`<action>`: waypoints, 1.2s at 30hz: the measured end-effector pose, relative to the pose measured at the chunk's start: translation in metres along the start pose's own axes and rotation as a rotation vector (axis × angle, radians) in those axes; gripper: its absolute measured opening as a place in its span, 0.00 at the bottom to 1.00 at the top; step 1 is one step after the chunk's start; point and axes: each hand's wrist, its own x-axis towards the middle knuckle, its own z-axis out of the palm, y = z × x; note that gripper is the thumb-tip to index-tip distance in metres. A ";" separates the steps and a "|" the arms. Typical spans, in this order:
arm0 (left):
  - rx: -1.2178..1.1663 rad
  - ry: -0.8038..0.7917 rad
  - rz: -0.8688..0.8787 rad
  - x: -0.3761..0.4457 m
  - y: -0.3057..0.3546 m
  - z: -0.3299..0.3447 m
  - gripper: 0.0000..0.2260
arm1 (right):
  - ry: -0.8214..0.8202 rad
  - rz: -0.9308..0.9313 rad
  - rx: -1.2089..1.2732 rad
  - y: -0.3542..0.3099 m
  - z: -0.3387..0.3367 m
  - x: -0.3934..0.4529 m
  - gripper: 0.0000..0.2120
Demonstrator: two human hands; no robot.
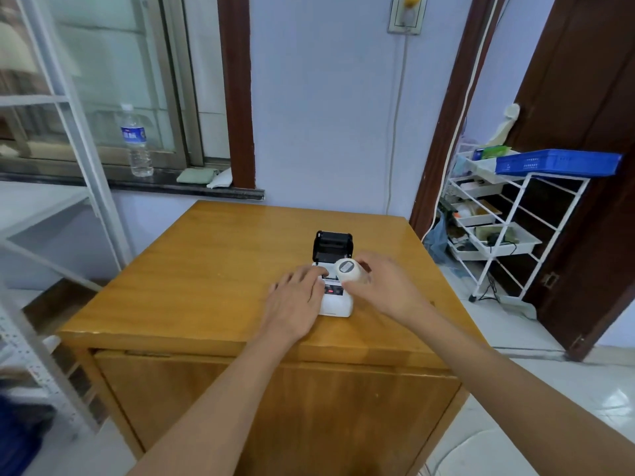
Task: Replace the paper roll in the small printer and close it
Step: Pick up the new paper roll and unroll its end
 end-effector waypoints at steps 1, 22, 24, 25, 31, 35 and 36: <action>0.012 0.001 -0.002 0.000 0.000 0.001 0.19 | 0.009 -0.002 -0.021 -0.003 0.002 0.006 0.17; -0.007 0.075 -0.005 0.001 -0.003 0.007 0.20 | -0.357 -0.208 -0.917 -0.045 0.001 0.077 0.06; -0.013 0.078 -0.003 0.000 -0.002 0.006 0.18 | -0.353 -0.255 -0.996 -0.051 0.004 0.078 0.07; -0.016 0.077 -0.004 0.000 -0.002 0.006 0.18 | -0.344 -0.279 -1.016 -0.053 0.005 0.078 0.08; 0.006 0.070 -0.013 -0.001 0.000 0.005 0.18 | -0.207 -0.247 -0.795 -0.031 -0.004 0.074 0.16; 0.025 0.051 -0.014 0.000 -0.001 0.006 0.18 | 0.001 -0.189 -0.470 -0.011 -0.003 0.043 0.20; 0.021 0.041 -0.021 0.000 -0.002 0.007 0.19 | 0.057 -0.173 -0.373 -0.006 0.000 0.033 0.19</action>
